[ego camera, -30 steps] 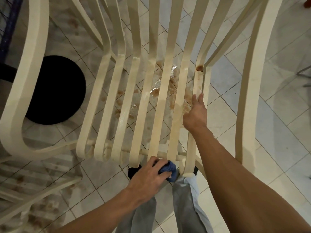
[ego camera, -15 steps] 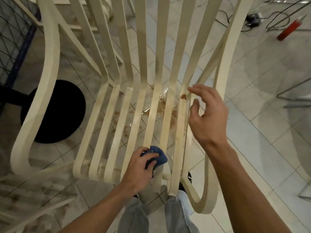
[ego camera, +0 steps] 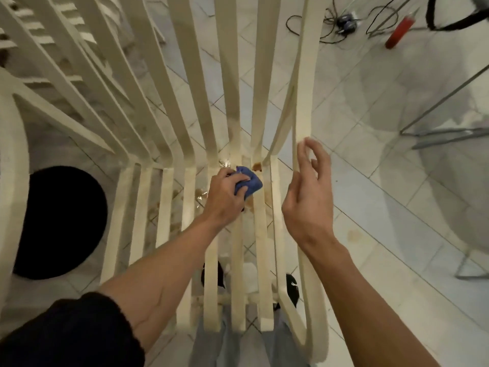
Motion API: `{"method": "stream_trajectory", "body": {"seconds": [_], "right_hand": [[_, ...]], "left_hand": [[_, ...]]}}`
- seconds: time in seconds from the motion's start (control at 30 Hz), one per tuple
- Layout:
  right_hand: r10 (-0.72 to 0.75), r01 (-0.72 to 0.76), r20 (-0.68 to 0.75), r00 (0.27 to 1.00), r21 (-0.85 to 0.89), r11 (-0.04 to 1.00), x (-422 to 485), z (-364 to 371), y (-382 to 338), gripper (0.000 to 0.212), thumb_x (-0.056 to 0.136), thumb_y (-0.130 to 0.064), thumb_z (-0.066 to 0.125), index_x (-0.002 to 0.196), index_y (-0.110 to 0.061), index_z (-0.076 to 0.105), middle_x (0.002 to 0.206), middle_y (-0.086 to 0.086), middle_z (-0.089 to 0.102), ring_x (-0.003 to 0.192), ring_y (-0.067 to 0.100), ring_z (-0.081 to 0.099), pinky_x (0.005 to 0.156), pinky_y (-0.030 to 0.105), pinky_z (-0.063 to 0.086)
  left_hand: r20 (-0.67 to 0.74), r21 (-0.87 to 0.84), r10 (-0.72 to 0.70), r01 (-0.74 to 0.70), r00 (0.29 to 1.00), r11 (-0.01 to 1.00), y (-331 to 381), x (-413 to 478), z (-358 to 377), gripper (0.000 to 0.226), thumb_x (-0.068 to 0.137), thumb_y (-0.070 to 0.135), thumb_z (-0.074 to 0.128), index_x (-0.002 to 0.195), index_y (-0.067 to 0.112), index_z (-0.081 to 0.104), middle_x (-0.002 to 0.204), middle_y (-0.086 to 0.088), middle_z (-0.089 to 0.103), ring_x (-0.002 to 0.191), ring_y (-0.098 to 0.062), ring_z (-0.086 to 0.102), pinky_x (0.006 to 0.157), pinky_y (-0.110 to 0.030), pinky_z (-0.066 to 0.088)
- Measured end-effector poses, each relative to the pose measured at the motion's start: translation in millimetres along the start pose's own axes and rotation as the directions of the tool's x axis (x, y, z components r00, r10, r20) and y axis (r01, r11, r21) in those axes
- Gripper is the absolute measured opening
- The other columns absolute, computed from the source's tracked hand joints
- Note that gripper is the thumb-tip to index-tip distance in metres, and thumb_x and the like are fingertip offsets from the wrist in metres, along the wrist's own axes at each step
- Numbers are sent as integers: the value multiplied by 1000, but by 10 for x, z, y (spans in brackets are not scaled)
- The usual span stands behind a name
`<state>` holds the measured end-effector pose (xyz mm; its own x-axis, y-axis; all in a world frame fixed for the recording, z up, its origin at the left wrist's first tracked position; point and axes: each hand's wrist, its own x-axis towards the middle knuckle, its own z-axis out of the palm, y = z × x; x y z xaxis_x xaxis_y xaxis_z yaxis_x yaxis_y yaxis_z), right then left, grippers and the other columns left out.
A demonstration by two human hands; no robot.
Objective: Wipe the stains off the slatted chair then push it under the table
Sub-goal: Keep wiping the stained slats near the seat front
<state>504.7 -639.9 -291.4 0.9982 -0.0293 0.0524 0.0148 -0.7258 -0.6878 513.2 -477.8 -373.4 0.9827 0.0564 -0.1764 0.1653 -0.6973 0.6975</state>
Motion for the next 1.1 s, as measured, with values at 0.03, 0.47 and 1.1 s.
{"method": "stream_trajectory", "body": {"seconds": [0.03, 0.47, 1.1], "right_hand": [[4, -4, 0, 1000, -8, 1000, -4, 14, -4, 63, 94, 5, 43, 152, -14, 30, 156, -5, 18, 140, 15, 32, 105, 34, 45], [6, -10, -85, 996, -52, 999, -24, 103, -28, 63, 89, 11, 46, 148, -9, 39, 154, 4, 27, 107, -16, 31, 75, 26, 54], [5, -8, -54, 999, -59, 998, -20, 94, 27, 65, 92, 7, 47, 151, -17, 35, 156, -4, 21, 119, -27, 22, 85, 6, 40]], "left_hand": [[11, 4, 33, -33, 999, 999, -3, 100, -5, 22, 87, 0, 62, 107, 6, 70, 100, -1, 51, 95, -11, 52, 80, 0, 29], [261, 229, 212, -273, 942, 934, -278, 980, 271, 28, 96, 10, 54, 121, 11, 65, 128, -10, 45, 119, -31, 42, 98, -36, 44], [428, 264, 226, -360, 875, 895, -355, 771, 368, 30, 94, 19, 55, 122, 17, 65, 122, -7, 49, 111, -30, 43, 99, -38, 37]]}}
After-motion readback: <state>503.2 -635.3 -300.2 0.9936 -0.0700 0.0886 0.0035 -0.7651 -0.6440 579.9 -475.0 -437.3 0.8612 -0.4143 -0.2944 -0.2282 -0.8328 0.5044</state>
